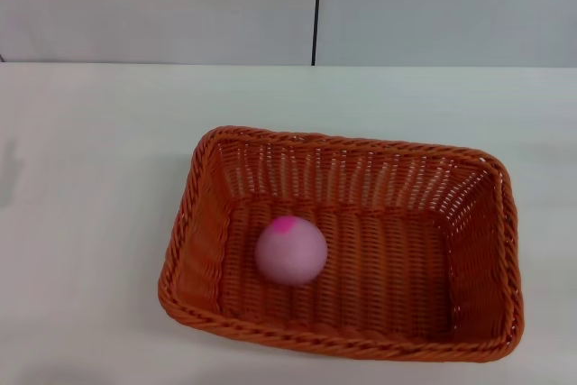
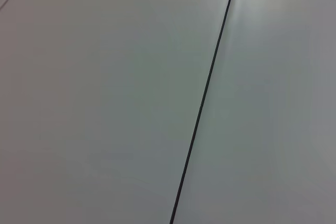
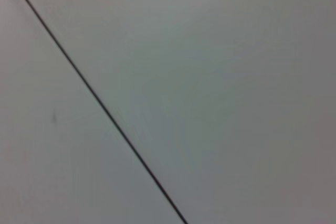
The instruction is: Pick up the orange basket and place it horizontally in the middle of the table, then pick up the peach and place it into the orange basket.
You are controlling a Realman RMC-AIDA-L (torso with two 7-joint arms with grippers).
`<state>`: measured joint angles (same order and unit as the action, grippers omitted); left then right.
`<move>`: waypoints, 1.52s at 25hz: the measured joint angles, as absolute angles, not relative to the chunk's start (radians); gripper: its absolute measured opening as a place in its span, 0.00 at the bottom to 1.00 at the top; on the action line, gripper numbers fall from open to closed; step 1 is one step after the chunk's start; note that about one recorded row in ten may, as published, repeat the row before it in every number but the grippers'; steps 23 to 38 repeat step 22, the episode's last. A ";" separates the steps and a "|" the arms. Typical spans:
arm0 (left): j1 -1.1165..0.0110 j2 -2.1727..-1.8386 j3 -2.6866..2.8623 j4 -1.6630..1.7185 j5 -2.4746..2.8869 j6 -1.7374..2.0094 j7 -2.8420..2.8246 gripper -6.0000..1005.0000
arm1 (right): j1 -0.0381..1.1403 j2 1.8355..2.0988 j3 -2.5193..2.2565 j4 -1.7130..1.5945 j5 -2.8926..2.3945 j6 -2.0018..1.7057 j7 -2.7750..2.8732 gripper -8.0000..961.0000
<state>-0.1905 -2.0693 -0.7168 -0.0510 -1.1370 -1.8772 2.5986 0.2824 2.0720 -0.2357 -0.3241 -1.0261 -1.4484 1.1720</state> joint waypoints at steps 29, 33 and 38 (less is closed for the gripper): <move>-0.209 -2.068 -0.721 -0.055 -1.134 -1.900 2.590 0.81 | 0.258 2.072 -0.209 -0.298 -1.026 -1.466 1.172 0.58; -0.209 -2.068 -0.721 -0.055 -1.134 -1.900 2.590 0.81 | 0.258 2.072 -0.209 -0.298 -1.026 -1.466 1.172 0.58; -0.209 -2.068 -0.721 -0.055 -1.134 -1.900 2.590 0.81 | 0.258 2.072 -0.209 -0.298 -1.026 -1.466 1.172 0.58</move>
